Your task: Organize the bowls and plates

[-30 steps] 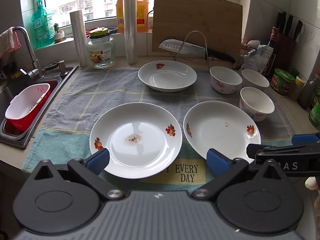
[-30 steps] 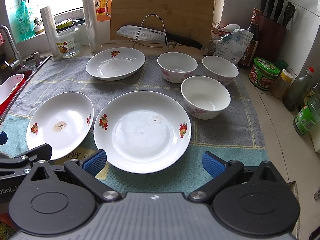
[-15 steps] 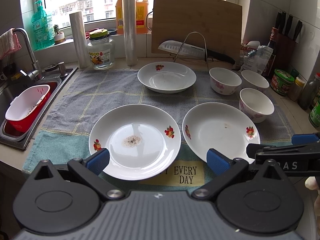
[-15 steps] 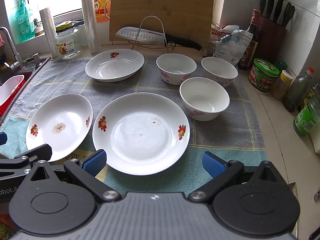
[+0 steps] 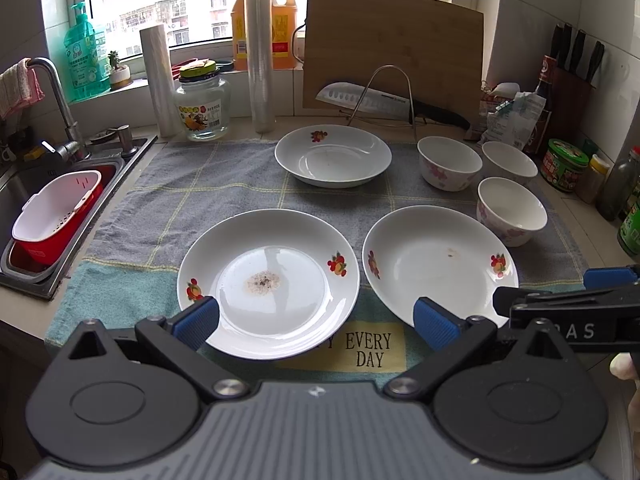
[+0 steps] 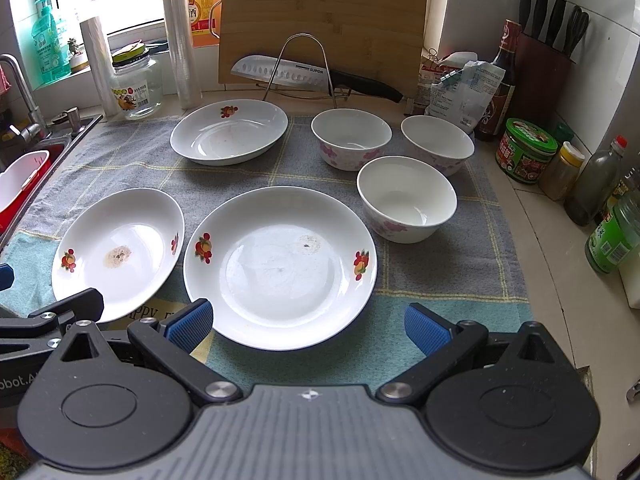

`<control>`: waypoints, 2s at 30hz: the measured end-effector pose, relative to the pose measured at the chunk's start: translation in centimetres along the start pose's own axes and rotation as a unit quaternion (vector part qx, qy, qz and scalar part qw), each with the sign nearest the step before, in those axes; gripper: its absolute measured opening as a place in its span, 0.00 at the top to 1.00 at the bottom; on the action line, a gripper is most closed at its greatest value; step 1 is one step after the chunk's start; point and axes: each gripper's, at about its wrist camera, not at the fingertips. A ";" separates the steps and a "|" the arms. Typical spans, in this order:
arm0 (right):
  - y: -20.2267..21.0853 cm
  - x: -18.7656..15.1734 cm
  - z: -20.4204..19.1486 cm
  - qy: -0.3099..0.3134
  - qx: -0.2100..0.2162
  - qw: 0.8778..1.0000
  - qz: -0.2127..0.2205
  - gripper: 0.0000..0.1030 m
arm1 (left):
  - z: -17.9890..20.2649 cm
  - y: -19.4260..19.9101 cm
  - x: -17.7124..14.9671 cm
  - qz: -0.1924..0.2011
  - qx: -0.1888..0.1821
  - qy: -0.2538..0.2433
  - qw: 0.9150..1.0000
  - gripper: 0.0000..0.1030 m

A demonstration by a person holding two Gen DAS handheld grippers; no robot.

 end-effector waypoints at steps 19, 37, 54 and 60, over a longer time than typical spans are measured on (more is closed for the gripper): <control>0.1 -0.1 0.2 0.000 -0.002 1.000 0.003 0.00 | 0.7 0.8 0.9 0.001 0.002 -0.003 1.000 0.01; 0.5 -0.4 0.8 0.006 0.000 1.000 0.013 0.00 | 1.4 1.2 0.3 0.011 0.003 -0.003 1.000 0.01; 1.1 -1.3 1.6 0.047 0.052 0.996 0.058 0.00 | 0.5 2.4 -1.3 0.026 -0.019 0.002 0.999 0.01; 0.0 -1.6 1.4 0.055 0.057 0.996 0.047 0.00 | -1.1 1.8 -2.1 0.008 -0.012 0.015 1.000 0.01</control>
Point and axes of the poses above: each gripper's, at about its wrist camera, not at the fingertips, and y roughly against the way its jaws point, z to its right, x to its top, and after that the axes turned 4 degrees about y, right-handed
